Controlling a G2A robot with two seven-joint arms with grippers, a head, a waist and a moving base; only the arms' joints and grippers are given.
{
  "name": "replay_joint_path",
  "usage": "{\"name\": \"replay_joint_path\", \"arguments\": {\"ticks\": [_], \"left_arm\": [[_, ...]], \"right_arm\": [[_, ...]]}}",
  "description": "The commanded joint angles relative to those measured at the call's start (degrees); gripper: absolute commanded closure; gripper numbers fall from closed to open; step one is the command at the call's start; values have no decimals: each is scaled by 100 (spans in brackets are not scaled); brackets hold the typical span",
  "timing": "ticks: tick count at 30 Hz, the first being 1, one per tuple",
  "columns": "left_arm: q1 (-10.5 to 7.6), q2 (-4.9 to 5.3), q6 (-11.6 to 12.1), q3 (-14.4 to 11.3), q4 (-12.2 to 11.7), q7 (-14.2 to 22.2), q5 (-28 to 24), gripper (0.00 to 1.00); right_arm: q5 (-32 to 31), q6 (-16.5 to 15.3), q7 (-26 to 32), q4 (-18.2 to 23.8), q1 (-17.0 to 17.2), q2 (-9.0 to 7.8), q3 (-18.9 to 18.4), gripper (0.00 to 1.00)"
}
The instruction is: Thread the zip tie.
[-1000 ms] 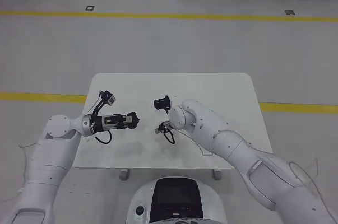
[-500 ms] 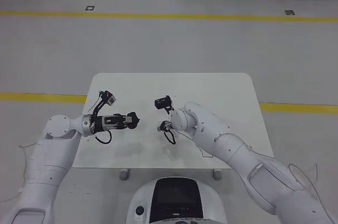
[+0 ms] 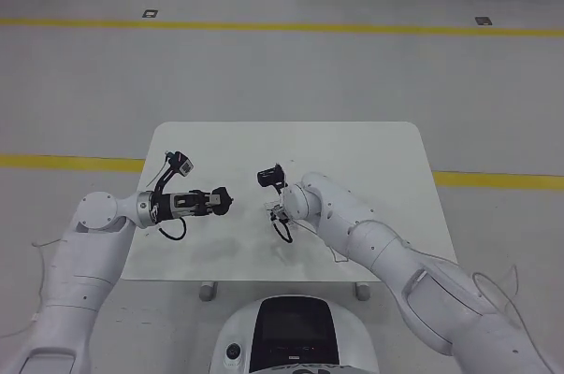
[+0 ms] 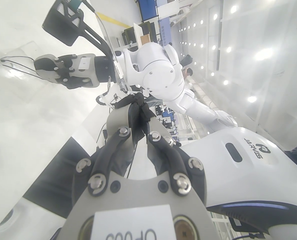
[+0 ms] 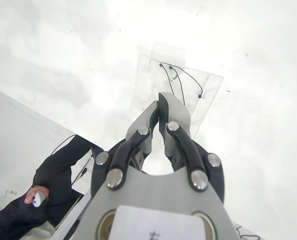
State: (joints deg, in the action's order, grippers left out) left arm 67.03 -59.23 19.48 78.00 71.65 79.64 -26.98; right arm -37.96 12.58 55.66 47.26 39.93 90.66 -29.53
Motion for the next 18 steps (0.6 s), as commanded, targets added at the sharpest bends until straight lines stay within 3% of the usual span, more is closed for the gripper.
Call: {"name": "replay_joint_path", "arguments": {"ticks": [1, 18], "left_arm": [[0, 0, 0, 0, 0, 0, 0, 100], [0, 0, 0, 0, 0, 0, 0, 100]], "right_arm": [[24, -20, 64, -158, -59, 69, 43, 100], [210, -566, 692, -1078, -412, 576, 310, 100]]}}
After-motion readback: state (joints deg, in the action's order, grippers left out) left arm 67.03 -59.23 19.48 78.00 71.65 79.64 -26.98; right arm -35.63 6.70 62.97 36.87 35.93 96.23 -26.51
